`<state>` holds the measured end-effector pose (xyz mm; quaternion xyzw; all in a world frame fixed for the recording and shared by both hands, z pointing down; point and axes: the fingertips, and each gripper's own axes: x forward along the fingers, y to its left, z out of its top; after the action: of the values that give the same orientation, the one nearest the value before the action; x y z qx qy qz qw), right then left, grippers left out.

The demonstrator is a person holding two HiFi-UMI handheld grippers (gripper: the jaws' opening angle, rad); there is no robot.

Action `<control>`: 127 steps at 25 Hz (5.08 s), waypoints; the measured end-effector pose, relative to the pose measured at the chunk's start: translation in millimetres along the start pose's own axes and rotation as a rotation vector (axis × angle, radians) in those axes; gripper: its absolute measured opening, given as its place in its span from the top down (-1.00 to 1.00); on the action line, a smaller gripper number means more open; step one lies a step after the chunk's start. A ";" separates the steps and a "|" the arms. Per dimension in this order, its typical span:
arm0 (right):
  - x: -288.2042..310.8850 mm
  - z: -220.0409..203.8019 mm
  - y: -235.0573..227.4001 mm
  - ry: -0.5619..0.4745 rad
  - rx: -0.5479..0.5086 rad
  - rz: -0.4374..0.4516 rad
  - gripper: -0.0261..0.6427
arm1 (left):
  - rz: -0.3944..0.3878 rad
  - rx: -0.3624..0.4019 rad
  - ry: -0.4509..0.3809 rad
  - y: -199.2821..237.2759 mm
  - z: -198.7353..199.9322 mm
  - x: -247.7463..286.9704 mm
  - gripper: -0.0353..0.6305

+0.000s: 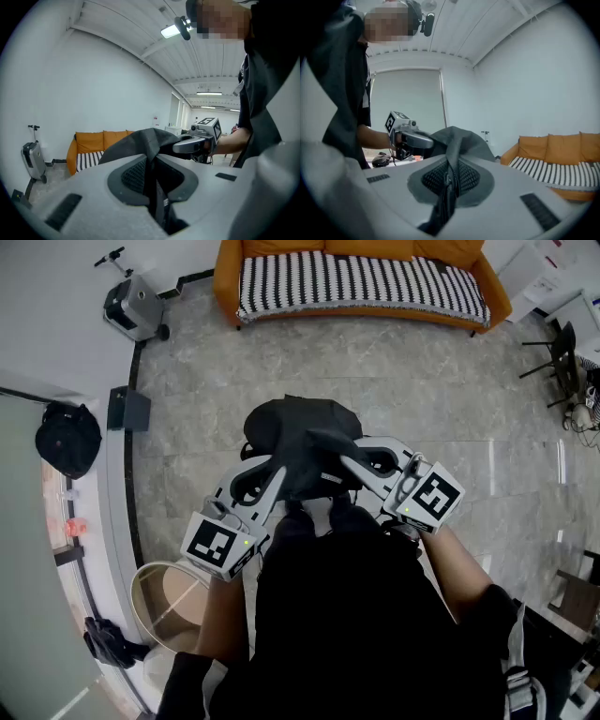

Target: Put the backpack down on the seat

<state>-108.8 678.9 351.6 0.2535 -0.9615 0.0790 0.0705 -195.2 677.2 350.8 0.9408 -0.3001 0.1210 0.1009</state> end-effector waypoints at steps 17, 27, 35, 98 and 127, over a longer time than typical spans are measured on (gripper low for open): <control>-23.1 1.5 -23.4 -0.035 0.014 -0.017 0.83 | 0.010 0.027 -0.002 -15.1 12.3 25.8 0.73; -54.6 -4.7 -35.7 -0.052 0.025 -0.026 0.83 | 0.003 0.031 0.017 -38.9 13.9 50.1 0.73; -75.8 -12.0 -45.5 -0.060 0.025 -0.019 0.83 | 0.020 0.015 0.030 -54.2 8.7 67.4 0.73; 58.8 54.4 -429.4 -0.027 0.025 0.022 0.83 | 0.033 -0.036 0.004 228.4 115.0 336.6 0.73; 60.1 78.5 -581.6 -0.049 0.024 0.109 0.83 | 0.129 -0.017 -0.028 288.0 171.4 462.9 0.73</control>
<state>122.0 136.0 352.9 0.2035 -0.9743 0.0881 0.0397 29.8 151.8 355.1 0.9202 -0.3627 0.1115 0.0964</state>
